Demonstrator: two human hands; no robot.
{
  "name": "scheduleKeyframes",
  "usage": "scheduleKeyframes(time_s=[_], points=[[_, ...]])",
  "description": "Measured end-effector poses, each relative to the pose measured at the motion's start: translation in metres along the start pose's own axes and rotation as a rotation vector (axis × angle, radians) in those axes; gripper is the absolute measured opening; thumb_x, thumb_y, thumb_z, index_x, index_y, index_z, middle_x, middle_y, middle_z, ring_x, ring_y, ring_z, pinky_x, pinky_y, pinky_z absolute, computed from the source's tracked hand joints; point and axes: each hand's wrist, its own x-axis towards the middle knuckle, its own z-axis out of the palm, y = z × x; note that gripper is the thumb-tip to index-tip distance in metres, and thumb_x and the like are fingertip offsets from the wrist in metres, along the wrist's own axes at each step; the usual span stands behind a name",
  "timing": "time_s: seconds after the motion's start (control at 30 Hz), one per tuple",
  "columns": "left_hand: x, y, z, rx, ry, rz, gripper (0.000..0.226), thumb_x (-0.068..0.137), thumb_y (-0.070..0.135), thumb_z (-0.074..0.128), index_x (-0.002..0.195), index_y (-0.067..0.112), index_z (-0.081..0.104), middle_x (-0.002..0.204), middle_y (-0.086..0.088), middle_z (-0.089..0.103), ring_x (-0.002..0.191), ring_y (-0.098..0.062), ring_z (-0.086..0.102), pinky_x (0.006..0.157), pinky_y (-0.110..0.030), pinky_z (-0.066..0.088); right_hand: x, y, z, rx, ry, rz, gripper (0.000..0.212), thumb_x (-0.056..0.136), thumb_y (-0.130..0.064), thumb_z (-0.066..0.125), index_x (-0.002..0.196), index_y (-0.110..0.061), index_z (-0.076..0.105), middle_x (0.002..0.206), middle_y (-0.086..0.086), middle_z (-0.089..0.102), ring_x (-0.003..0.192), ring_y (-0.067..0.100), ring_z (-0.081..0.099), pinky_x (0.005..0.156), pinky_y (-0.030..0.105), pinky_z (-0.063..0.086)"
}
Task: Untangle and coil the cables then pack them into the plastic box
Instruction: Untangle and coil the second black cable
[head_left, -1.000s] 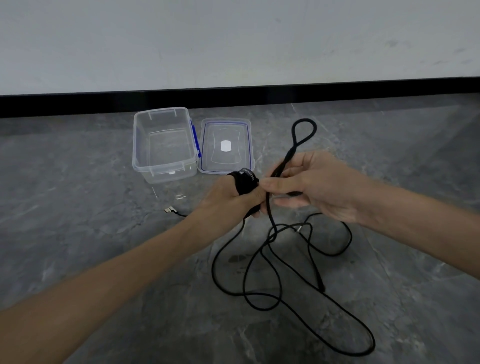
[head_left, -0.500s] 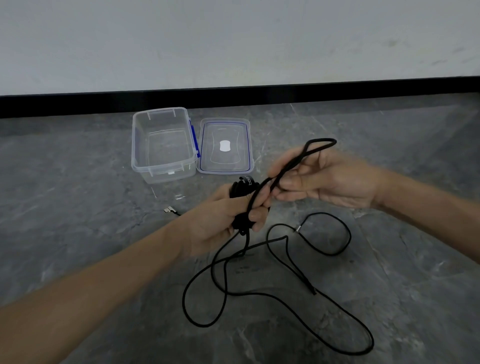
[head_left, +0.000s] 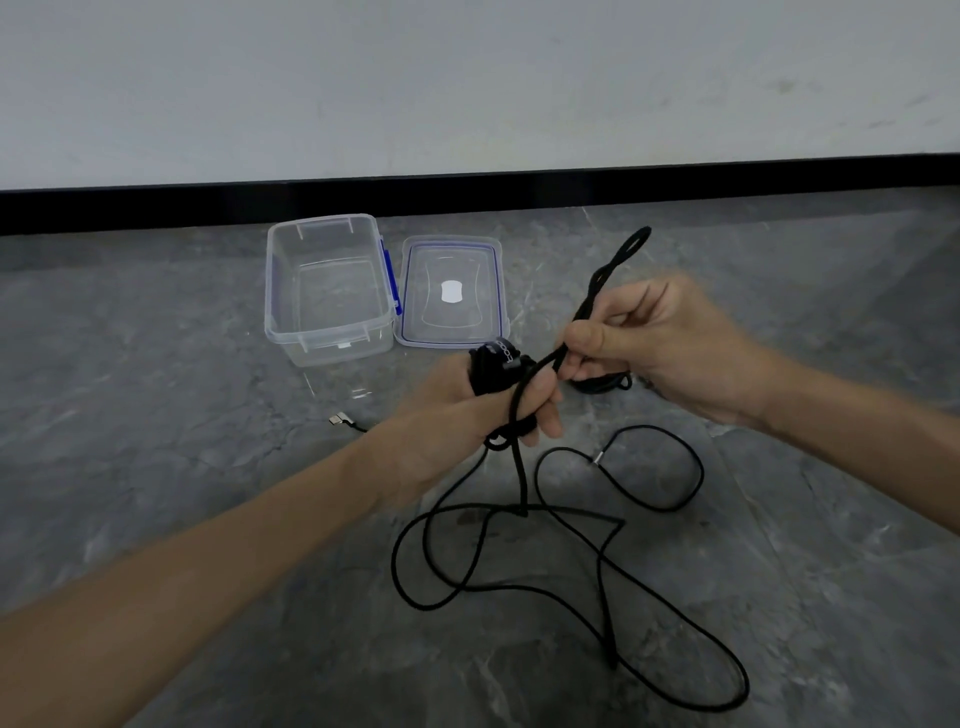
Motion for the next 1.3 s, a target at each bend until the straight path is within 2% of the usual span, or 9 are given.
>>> scheduleKeyframes(time_s=[0.2, 0.4, 0.57, 0.7, 0.83, 0.93, 1.03, 1.23, 1.3], points=[[0.0, -0.002, -0.006, 0.094, -0.043, -0.033, 0.014, 0.089, 0.027, 0.058, 0.086, 0.018, 0.068, 0.085, 0.003, 0.073, 0.074, -0.012, 0.06, 0.077, -0.024, 0.049, -0.002, -0.003, 0.004, -0.112, 0.023, -0.02, 0.018, 0.074, -0.023, 0.07, 0.064, -0.008, 0.068, 0.064, 0.013, 0.069, 0.06, 0.02, 0.065, 0.061, 0.022, 0.054], [0.003, -0.001, -0.013, 0.204, -0.069, -0.056, 0.015, 0.091, 0.025, 0.06, 0.09, 0.018, 0.073, 0.099, -0.016, 0.068, 0.081, -0.008, 0.06, 0.081, -0.02, 0.048, -0.003, -0.008, -0.001, -0.155, 0.004, 0.012, 0.04, 0.075, -0.025, 0.071, 0.067, 0.013, 0.062, 0.064, 0.025, 0.063, 0.056, 0.019, 0.06, 0.058, 0.022, 0.051], [0.007, -0.004, -0.014, -0.112, 0.233, -0.148, 0.016, 0.096, 0.007, 0.052, 0.093, 0.01, 0.068, 0.083, 0.003, 0.074, 0.074, -0.008, 0.062, 0.08, -0.021, 0.049, -0.006, -0.01, 0.0, -0.229, -0.086, 0.108, 0.038, 0.082, -0.022, 0.069, 0.061, 0.008, 0.058, 0.053, 0.015, 0.06, 0.049, 0.015, 0.054, 0.057, 0.023, 0.046], [0.006, -0.004, -0.015, 0.023, 0.292, -0.051, 0.019, 0.096, 0.018, 0.054, 0.088, 0.017, 0.071, 0.089, 0.003, 0.075, 0.08, -0.011, 0.061, 0.087, -0.026, 0.049, -0.007, -0.006, 0.01, -0.236, -0.085, 0.157, 0.047, 0.084, -0.022, 0.066, 0.064, 0.017, 0.048, 0.051, 0.003, 0.056, 0.046, 0.01, 0.05, 0.053, 0.027, 0.038], [0.003, -0.002, -0.008, 0.233, 0.24, -0.018, 0.022, 0.096, 0.029, 0.056, 0.093, 0.015, 0.073, 0.087, 0.001, 0.074, 0.082, -0.01, 0.066, 0.085, -0.03, 0.053, -0.003, -0.007, 0.016, -0.226, -0.066, 0.229, 0.037, 0.086, -0.025, 0.066, 0.058, -0.004, 0.054, 0.055, 0.001, 0.055, 0.053, 0.016, 0.043, 0.052, 0.026, 0.037], [0.003, -0.002, -0.008, 0.284, 0.217, -0.025, 0.027, 0.09, 0.035, 0.065, 0.102, 0.012, 0.072, 0.093, -0.01, 0.073, 0.094, -0.022, 0.068, 0.094, -0.048, 0.051, -0.003, -0.005, 0.018, -0.196, -0.095, 0.293, 0.036, 0.09, -0.019, 0.062, 0.057, -0.007, 0.055, 0.06, 0.005, 0.053, 0.052, 0.011, 0.046, 0.051, 0.021, 0.042], [0.002, -0.001, -0.009, 0.302, 0.176, 0.006, 0.023, 0.084, 0.03, 0.071, 0.098, 0.012, 0.074, 0.099, -0.013, 0.072, 0.099, -0.031, 0.065, 0.093, -0.053, 0.049, -0.005, -0.003, 0.016, -0.112, -0.146, 0.347, 0.033, 0.089, -0.026, 0.063, 0.061, -0.008, 0.062, 0.06, 0.002, 0.057, 0.054, 0.013, 0.053, 0.059, 0.023, 0.05], [0.011, -0.006, -0.014, 0.25, 0.342, -0.053, 0.019, 0.085, 0.017, 0.073, 0.102, 0.009, 0.072, 0.094, -0.008, 0.073, 0.09, -0.017, 0.068, 0.082, -0.026, 0.056, -0.009, -0.003, 0.014, -0.054, -0.167, 0.312, 0.039, 0.083, -0.033, 0.058, 0.093, 0.004, 0.066, 0.091, 0.005, 0.069, 0.097, 0.017, 0.066, 0.095, 0.029, 0.051], [0.013, -0.008, -0.016, 0.278, 0.415, -0.052, 0.014, 0.084, 0.016, 0.073, 0.096, 0.009, 0.072, 0.084, -0.002, 0.074, 0.08, -0.011, 0.068, 0.074, -0.018, 0.054, -0.01, -0.007, 0.013, -0.052, -0.202, 0.319, 0.038, 0.082, -0.031, 0.058, 0.099, 0.003, 0.064, 0.096, 0.008, 0.072, 0.101, 0.017, 0.067, 0.097, 0.031, 0.049]])
